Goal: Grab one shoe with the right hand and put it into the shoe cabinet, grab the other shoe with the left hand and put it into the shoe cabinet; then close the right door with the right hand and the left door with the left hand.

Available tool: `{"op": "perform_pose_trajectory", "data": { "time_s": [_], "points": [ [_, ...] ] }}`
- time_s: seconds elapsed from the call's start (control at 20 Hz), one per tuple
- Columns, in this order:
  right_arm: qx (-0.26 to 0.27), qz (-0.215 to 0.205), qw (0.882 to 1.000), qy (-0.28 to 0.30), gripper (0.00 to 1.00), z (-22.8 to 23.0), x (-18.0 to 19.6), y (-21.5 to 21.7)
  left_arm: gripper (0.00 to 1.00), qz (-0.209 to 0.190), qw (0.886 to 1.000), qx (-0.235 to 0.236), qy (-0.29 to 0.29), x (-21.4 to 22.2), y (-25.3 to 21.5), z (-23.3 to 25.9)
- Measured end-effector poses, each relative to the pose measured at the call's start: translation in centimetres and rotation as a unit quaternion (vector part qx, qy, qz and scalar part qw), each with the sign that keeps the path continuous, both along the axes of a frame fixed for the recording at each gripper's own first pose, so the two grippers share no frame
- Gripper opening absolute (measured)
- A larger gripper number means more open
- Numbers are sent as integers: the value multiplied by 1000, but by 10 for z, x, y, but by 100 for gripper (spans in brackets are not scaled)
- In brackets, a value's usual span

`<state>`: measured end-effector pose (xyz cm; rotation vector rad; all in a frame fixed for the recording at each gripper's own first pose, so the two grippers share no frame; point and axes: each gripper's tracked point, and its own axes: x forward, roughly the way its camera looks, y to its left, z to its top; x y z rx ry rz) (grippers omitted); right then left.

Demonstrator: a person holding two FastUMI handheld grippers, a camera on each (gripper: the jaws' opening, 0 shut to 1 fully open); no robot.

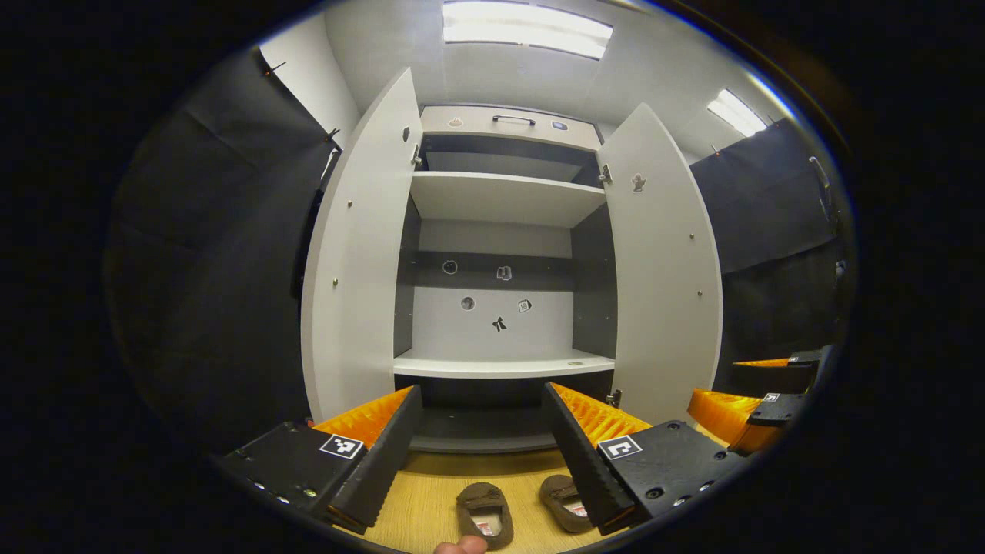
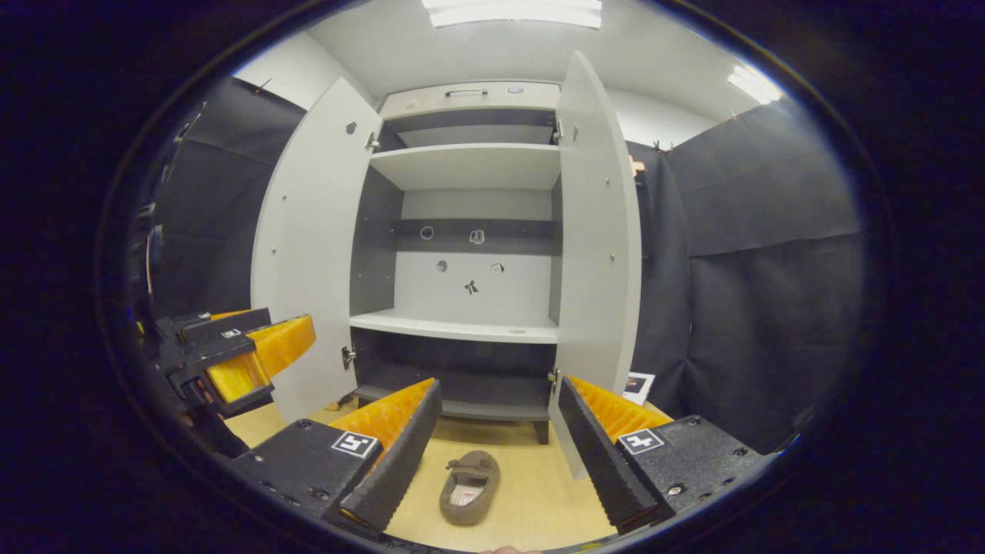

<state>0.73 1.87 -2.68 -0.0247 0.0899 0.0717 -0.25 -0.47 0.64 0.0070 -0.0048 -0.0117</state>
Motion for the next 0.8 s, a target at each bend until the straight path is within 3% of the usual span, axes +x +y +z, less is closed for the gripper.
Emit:
{"op": "perform_pose_trajectory", "data": {
  "time_s": [0.2,0.25,0.45,0.8],
  "points": [
    [-4,46,997,61,94,-41,15,24,95,2,1000,4,-1,-3,1,1],
    [-8,57,995,81,99,-56,20,31,95,4,1000,4,0,-4,3,1],
    [-12,92,983,161,99,-119,39,56,95,16,1000,3,7,-8,13,-4],
    [0,102,957,272,99,-217,65,75,95,43,999,-2,11,-14,37,-8]
  ]
}}
